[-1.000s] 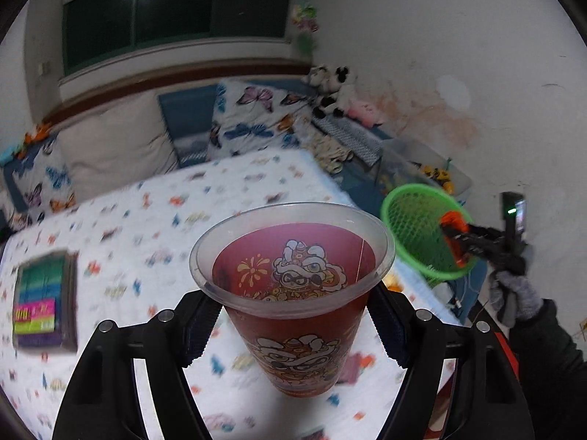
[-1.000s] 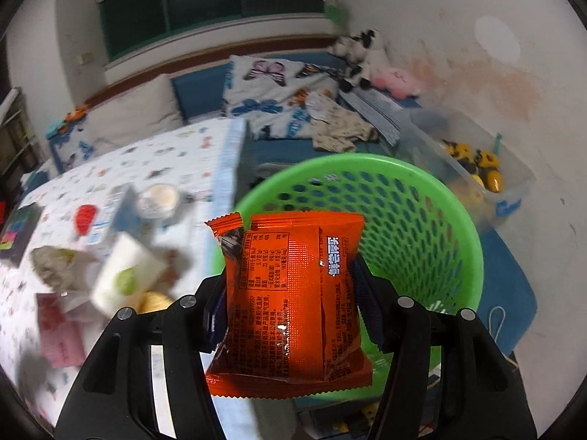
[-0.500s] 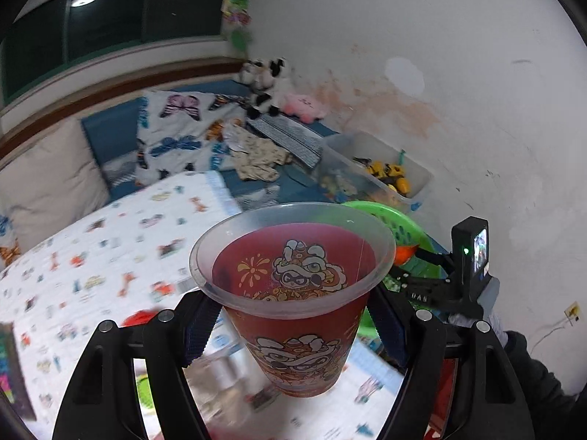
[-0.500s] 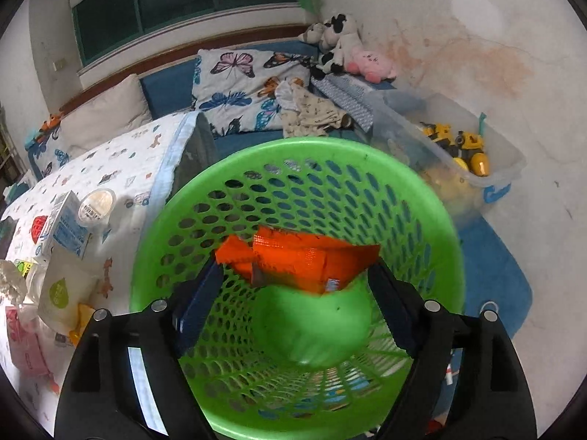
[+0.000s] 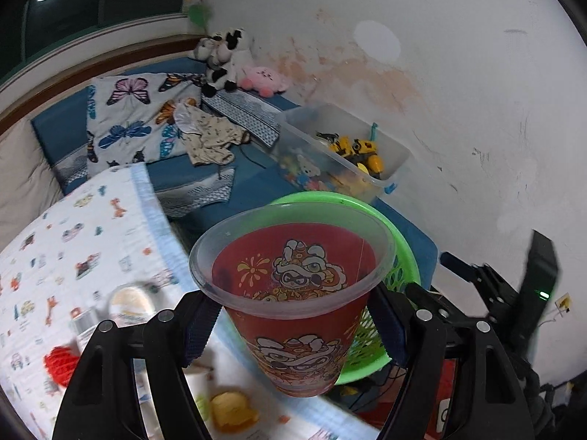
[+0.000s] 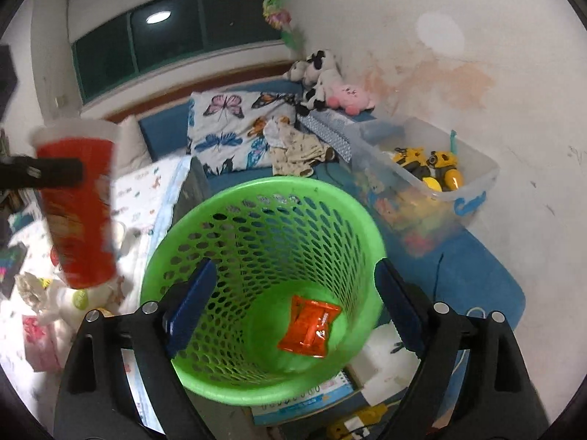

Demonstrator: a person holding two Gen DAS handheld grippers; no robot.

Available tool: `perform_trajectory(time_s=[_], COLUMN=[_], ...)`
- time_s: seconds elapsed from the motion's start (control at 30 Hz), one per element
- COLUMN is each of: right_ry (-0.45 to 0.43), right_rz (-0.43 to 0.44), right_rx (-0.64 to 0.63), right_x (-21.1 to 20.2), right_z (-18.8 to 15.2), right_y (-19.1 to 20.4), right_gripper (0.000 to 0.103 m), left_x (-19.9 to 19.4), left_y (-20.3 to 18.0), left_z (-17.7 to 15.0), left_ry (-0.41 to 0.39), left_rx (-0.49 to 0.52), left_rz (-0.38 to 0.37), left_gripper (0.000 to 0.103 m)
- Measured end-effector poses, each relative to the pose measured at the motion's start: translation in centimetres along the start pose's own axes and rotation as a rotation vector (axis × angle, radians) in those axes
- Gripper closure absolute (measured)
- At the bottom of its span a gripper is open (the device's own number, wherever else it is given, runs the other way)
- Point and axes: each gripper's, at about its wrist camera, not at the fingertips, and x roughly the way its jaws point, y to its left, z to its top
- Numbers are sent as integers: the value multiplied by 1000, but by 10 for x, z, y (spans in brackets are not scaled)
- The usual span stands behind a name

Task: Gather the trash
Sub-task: 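Carry the orange packet and red cup to the green basket and release both, then move both tools back from the basket toward the remaining trash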

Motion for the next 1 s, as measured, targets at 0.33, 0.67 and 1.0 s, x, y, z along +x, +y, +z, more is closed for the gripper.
perform_trajectory(time_s=[0.33, 0.67, 1.0], right_ry=[-41, -41, -35], right_rz=[-18, -33, -47], right_rx=[81, 146, 151], right_x=[-23, -32, -36], right_z=[-24, -45, -58], right_y=[-26, -49, -53], right_gripper=[16, 16, 16], left_x=[88, 162, 187], left_y=[-33, -51, -54], left_z=[1, -9, -12], left_ry=[122, 217, 245], left_rx=[-1, 1, 5], left_rz=[-29, -10, -32], left_gripper=[30, 30, 19])
